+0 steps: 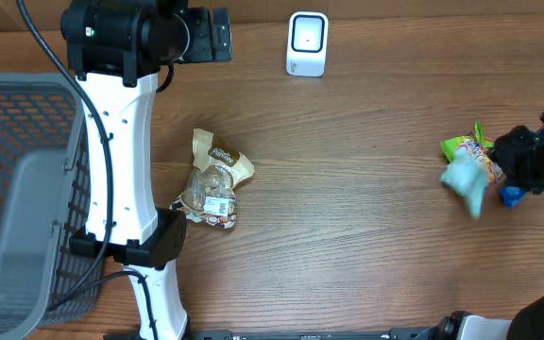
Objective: Scan the item barcode
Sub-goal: 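Carry the wipes pack to the right side and drop it, then move the right gripper left toward the brown Pantree bag, then grasp the Pantree bag with the right gripper and lift it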
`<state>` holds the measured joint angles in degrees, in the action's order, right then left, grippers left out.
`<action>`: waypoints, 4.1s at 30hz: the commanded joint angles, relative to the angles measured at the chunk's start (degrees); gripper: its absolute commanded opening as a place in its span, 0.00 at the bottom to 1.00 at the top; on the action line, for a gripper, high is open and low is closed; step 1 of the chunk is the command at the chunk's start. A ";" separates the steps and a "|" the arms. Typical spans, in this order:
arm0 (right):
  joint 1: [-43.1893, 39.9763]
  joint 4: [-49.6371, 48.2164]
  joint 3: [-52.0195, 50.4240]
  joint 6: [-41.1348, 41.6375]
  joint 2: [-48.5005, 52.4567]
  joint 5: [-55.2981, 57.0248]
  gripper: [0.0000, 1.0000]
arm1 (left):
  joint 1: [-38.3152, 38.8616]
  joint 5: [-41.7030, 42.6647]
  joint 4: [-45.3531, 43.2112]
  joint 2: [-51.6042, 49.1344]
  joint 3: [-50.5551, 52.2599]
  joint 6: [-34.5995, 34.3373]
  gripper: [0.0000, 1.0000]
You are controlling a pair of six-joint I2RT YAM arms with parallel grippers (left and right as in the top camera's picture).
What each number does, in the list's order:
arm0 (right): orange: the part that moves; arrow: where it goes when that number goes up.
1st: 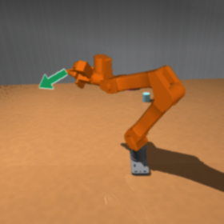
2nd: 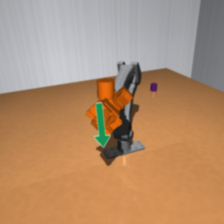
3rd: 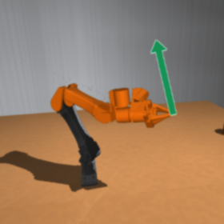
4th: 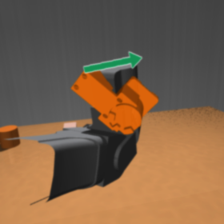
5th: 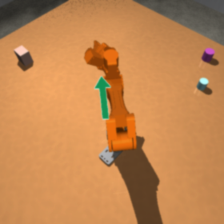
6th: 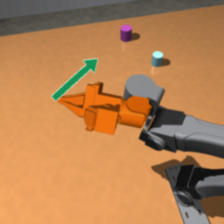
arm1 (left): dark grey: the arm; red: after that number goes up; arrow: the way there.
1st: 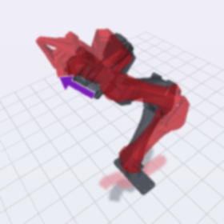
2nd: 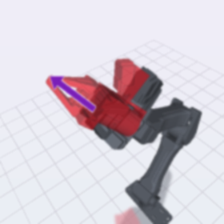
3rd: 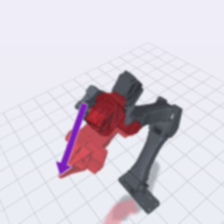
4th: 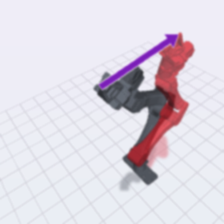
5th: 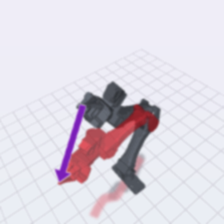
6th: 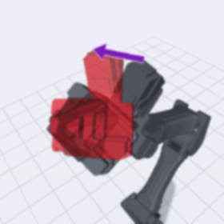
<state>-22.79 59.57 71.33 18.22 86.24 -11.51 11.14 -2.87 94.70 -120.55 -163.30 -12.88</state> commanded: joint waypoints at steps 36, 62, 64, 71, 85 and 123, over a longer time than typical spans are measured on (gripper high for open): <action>58.62 -63.21 3.69 -6.25 33.46 -23.26 0.82 | -0.24 -0.50 -0.24 0.00 0.09 1.11 1.00; 52.28 -18.18 3.72 12.94 22.05 -14.05 0.04 | -0.24 -0.50 -0.24 0.00 0.09 1.11 1.00; 52.28 -15.74 3.69 12.59 22.05 -14.01 0.32 | -0.24 -0.50 -0.24 0.00 0.09 1.11 0.99; 52.28 -26.77 3.69 0.81 22.10 -14.40 1.00 | -0.24 -0.50 -0.26 0.00 0.09 1.11 0.99; 58.55 -33.92 3.69 4.63 30.18 -15.54 1.00 | -0.24 -0.50 -0.24 0.00 0.09 1.11 1.00; 44.24 -26.08 3.69 11.76 18.86 -25.62 0.04 | -0.24 -0.52 -0.24 0.00 0.09 1.11 1.00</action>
<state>22.52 33.78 74.63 28.47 111.07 -37.28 11.14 -2.85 94.67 -120.55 -163.19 -12.88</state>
